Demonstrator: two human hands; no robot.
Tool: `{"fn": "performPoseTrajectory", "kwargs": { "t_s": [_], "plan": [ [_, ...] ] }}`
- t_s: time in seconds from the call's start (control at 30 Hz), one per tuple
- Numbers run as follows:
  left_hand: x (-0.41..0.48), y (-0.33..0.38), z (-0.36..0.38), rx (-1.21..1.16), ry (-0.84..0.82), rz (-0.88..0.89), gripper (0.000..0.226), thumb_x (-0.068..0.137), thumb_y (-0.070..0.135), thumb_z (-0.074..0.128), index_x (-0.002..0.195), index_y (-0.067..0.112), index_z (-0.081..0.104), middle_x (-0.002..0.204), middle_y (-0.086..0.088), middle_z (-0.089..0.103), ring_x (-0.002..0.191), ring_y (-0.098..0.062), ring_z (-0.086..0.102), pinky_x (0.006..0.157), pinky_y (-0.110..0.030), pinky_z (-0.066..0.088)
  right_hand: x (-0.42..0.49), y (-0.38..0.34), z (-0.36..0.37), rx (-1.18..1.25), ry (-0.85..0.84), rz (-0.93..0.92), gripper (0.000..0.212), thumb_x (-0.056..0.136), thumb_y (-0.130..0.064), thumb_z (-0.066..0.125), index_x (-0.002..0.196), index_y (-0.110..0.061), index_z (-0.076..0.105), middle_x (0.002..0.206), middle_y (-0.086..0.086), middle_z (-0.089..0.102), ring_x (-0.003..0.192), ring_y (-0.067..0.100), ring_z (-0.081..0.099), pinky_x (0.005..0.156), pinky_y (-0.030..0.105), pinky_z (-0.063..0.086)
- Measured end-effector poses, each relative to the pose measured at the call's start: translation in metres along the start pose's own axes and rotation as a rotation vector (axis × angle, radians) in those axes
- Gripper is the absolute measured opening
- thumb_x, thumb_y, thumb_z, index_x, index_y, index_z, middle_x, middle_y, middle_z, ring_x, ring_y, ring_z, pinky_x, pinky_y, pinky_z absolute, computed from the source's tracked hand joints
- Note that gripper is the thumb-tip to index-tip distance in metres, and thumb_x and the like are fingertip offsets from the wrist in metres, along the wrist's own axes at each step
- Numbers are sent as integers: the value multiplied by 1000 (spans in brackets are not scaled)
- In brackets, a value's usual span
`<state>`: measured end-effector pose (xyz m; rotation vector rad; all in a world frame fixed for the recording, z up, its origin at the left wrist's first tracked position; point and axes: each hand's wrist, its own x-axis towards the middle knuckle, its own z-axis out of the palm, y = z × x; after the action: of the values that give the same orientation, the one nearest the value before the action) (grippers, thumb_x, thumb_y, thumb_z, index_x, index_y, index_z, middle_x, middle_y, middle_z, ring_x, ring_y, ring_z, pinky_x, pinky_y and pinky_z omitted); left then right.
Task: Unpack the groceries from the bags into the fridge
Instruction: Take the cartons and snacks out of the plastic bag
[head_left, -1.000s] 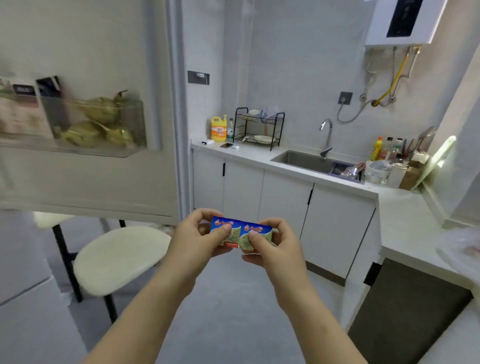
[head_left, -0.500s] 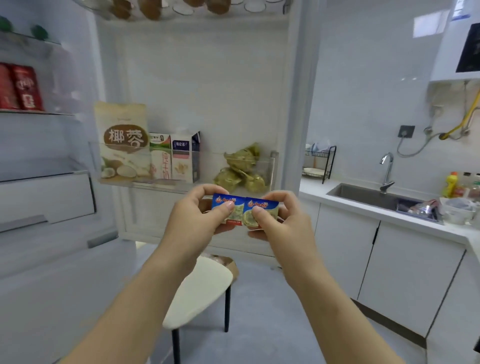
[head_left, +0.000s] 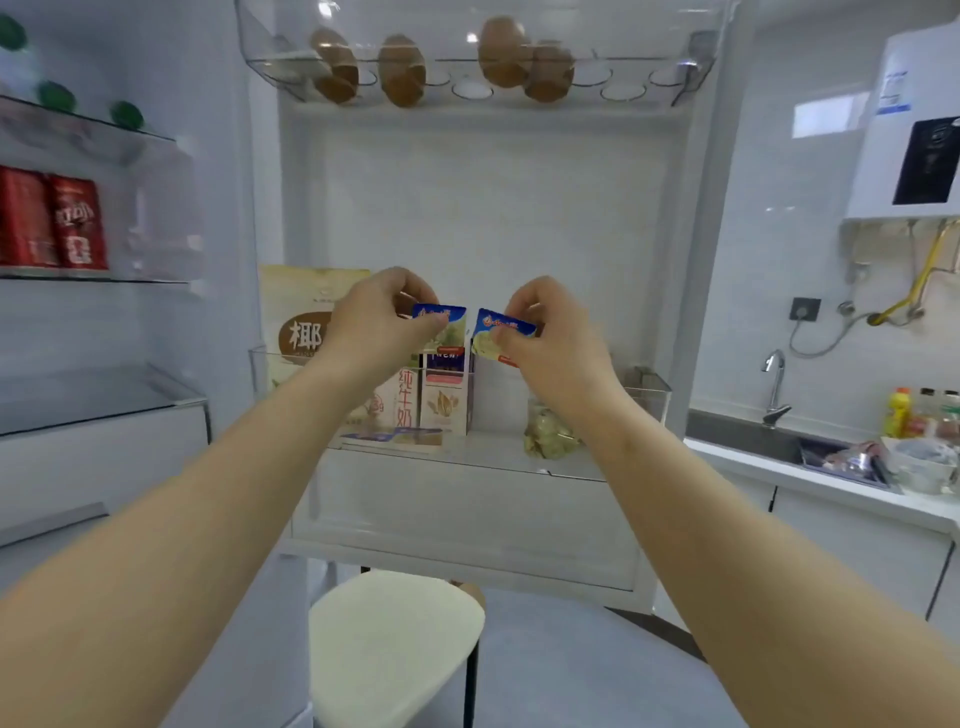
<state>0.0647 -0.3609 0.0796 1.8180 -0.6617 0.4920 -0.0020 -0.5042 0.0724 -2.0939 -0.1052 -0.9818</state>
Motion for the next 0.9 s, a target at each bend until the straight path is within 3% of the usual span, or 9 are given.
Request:
{"fn": "performPoseTrajectory", "kwargs": {
  "t_s": [0.13,0.27,0.47,0.53,0.6,0.67,0.7,0.8,0.9],
  "plan": [
    [24,-24,-15,188,-121,-59,7,82,19,69,84,18,62,82,3,63,70,-10,55,54,-21,41,25,0,27,-185,-182,57,17,84,-11,62,78,-21,50,83,-5,61,75,9,58,53,19,44],
    [46,-45,-33,186,-229,-179,10,78,15,74,78,16,64,77,-3,64,64,-15,55,58,-25,46,48,-2,52,-174,-322,223,21,81,-9,65,69,-19,52,89,6,65,90,21,65,74,37,57],
    [65,-58,-43,451,-484,-305,7,76,19,76,76,14,71,77,-4,68,68,-18,61,72,-29,56,61,-4,62,-322,-556,491,4,86,-9,64,86,-10,60,74,4,61,56,13,56,44,17,46],
    [68,-55,-42,490,-552,-372,11,77,17,74,86,11,71,79,-6,70,72,-20,65,79,-31,57,65,-2,61,-320,-600,578,4,86,-7,64,89,-9,62,76,5,63,60,15,60,51,24,54],
    [70,-49,-40,477,-627,-444,11,83,10,68,93,7,68,68,-3,70,63,-14,68,62,-23,58,69,-1,61,-282,-627,644,5,87,-1,61,88,-6,63,76,8,64,64,21,63,66,33,56],
    [70,-45,-40,456,-697,-512,13,87,3,62,99,3,65,56,0,68,48,-7,65,41,-16,48,71,0,61,-249,-669,695,11,89,4,55,86,-3,63,74,10,64,60,23,65,66,34,57],
    [70,-44,-40,461,-716,-530,18,88,2,61,106,2,64,56,-1,68,45,-7,65,37,-14,45,71,-1,61,-232,-704,717,16,90,6,50,85,-3,62,73,10,64,58,22,65,65,33,58],
    [73,-45,-40,476,-741,-579,26,88,2,61,114,1,61,64,-5,69,45,-10,65,36,-15,45,69,-6,62,-171,-804,776,27,93,12,38,88,0,61,67,11,68,62,21,69,62,29,57],
    [75,-50,-39,538,-766,-578,26,88,11,62,113,6,64,86,-4,72,63,-11,69,52,-18,52,67,-4,65,-146,-781,795,27,92,12,40,104,2,61,97,17,66,90,29,66,75,33,54]
  ]
}}
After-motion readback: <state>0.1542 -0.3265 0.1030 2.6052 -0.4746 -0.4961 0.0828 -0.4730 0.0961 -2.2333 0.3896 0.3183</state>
